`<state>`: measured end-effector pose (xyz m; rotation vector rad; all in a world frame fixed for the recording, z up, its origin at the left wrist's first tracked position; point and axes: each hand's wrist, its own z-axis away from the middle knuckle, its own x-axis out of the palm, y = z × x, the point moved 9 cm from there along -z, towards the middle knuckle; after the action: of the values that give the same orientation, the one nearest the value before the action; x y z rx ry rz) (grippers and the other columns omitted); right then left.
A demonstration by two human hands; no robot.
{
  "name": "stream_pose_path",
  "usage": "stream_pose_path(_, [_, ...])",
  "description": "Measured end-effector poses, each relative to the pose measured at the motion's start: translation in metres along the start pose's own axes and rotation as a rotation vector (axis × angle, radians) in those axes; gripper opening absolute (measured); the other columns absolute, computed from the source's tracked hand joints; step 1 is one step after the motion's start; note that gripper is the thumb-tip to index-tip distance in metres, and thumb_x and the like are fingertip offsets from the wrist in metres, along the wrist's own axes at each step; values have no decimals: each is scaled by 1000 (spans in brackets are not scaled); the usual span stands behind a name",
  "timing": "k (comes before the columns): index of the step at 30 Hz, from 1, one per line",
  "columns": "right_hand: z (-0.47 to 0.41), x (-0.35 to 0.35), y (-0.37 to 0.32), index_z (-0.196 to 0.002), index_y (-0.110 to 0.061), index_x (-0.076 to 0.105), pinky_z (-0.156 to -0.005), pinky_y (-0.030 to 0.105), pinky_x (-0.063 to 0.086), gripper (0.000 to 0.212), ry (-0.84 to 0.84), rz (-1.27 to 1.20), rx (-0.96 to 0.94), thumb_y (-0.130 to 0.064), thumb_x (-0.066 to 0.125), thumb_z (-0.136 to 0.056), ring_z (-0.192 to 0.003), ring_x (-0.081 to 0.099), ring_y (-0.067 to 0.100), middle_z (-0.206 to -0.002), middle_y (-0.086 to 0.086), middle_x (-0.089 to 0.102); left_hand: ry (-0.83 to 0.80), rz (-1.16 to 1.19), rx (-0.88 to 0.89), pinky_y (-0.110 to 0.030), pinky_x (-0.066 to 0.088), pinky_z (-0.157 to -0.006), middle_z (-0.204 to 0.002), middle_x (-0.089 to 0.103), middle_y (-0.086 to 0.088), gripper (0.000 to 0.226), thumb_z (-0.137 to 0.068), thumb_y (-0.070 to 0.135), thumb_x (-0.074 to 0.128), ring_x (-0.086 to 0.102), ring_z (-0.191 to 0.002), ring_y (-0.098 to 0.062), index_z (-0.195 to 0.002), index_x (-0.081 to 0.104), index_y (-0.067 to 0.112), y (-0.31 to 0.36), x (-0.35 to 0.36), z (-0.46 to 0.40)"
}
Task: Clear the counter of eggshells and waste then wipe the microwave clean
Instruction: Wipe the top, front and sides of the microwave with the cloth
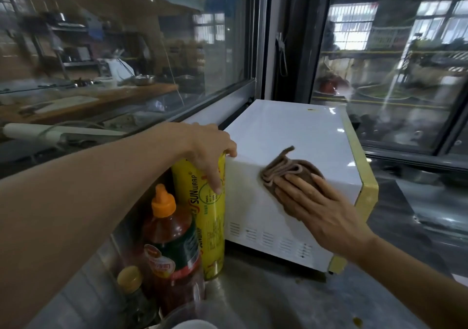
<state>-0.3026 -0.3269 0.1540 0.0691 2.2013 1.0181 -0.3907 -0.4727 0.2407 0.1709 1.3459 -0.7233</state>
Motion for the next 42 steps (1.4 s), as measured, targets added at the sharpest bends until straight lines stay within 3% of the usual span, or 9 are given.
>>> stream_pose_path(4, [34,-4,20,-147,-11,19,-117,45,6,62,9,39,83,-12,28,-86,-145,8,25,-157,6,13,252,-207,93,-43,28,-103,-139,44,9,95,-58,72,66,35,-128,-17,-137,34,32,35,-8,2])
stream_pose_path(12, [-23,-2,-10,-148,-12,19,-116,44,2,63,3,27,16,-21,28,-85,-143,8,27,-155,7,10,251,-196,84,-39,43,-95,-136,46,8,98,-61,70,68,47,-122,-16,-142,23,38,39,-2,-2])
stream_pose_path(19, [86,4,45,-149,-13,10,-118,44,-1,70,-48,136,32,-18,31,-83,-146,1,26,-158,7,1,276,-223,83,-35,39,-96,-138,42,13,102,-59,73,65,44,-125,-12,-143,19,39,36,2,-2])
stream_pose_path(25, [82,11,37,-146,-11,18,-118,43,-4,66,35,47,169,-19,36,-83,-146,-3,27,-158,9,-1,318,-215,75,-33,41,-92,-134,44,18,100,-58,75,63,46,-121,-9,-142,20,42,36,0,-1])
stream_pose_path(27, [94,32,12,-145,-11,22,-118,41,-5,71,-37,34,89,-22,41,-78,-145,5,27,-158,8,7,321,-215,64,-32,41,-91,-135,43,19,100,-59,76,62,45,-121,-8,-142,19,43,34,0,-2])
stream_pose_path(30, [121,72,-41,-131,-17,52,-114,39,1,76,-281,34,-191,-35,71,-60,-131,43,25,-140,5,48,328,-217,57,-31,41,-90,-135,43,20,99,-58,78,61,45,-122,-8,-142,19,45,35,0,-3])
stream_pose_path(33, [131,81,-55,-123,-22,62,-113,40,3,67,-400,30,-229,-42,73,-61,-128,48,23,-137,4,51,327,-216,56,-32,42,-89,-134,44,20,100,-57,78,62,45,-121,-8,-142,20,45,35,0,-2])
stream_pose_path(37, [99,38,-16,-133,-13,51,-117,42,0,53,-128,23,-69,-19,36,-83,-137,30,26,-146,5,39,335,-220,64,-31,43,-89,-134,44,20,100,-58,79,60,46,-119,-7,-142,19,44,37,-2,1])
stream_pose_path(42, [41,14,10,-148,-12,20,-118,42,-1,63,52,-2,124,-17,37,-87,-145,4,27,-156,4,8,318,-206,69,-35,44,-89,-132,46,19,100,-57,77,63,48,-117,-9,-142,22,43,35,1,1])
